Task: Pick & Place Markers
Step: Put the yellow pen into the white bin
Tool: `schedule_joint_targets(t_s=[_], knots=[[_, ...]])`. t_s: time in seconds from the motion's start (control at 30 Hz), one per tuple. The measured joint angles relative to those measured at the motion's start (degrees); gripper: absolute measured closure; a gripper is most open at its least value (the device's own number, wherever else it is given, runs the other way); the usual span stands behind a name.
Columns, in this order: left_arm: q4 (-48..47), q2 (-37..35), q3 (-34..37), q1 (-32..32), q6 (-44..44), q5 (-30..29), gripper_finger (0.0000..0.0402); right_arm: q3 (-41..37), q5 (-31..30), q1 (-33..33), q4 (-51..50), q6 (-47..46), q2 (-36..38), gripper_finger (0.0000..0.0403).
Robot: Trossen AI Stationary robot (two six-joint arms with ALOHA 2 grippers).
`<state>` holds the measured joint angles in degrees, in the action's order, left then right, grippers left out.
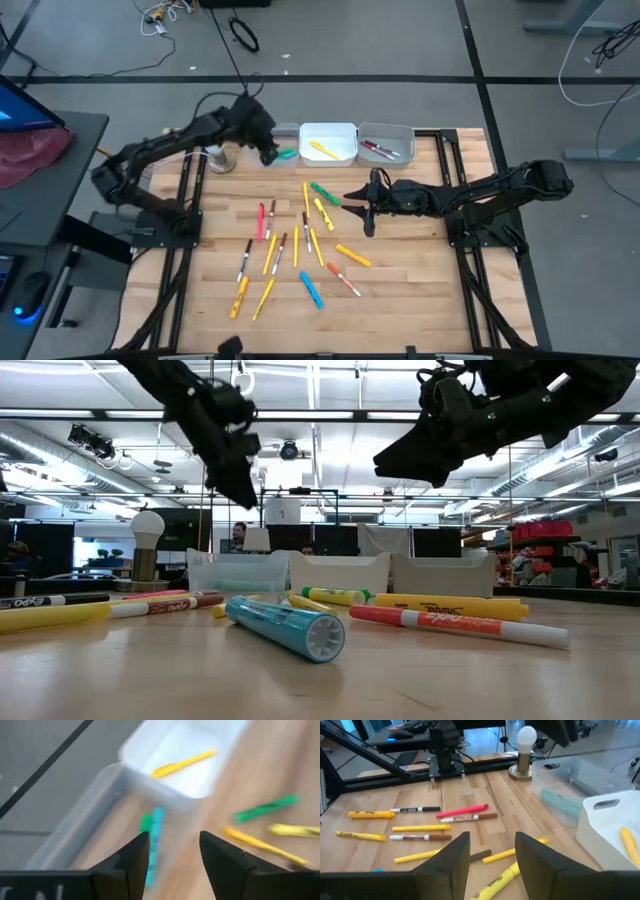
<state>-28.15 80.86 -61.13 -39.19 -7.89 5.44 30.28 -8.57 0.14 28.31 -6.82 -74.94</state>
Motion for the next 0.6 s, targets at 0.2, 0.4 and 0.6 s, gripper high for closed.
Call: schedule_joint_targets(t_s=[0.2,0.4,0.6], knots=[[15.97,-8.52,14.42,10.45,6.75,-0.04,0.0237,0.00,0.40,0.10,-2.54,-5.24,-0.31,0.0243],[38.63,-9.09,28.90,21.31,16.75,-2.52,0.0241,3.74,0.12,0.04,-5.69,-10.98,-4.98,0.0240],[48.58,-9.08,33.45,28.88,24.93,-9.96,0.0241,20.65,0.04,-0.67,-23.15,-11.71,-17.72,0.0225]])
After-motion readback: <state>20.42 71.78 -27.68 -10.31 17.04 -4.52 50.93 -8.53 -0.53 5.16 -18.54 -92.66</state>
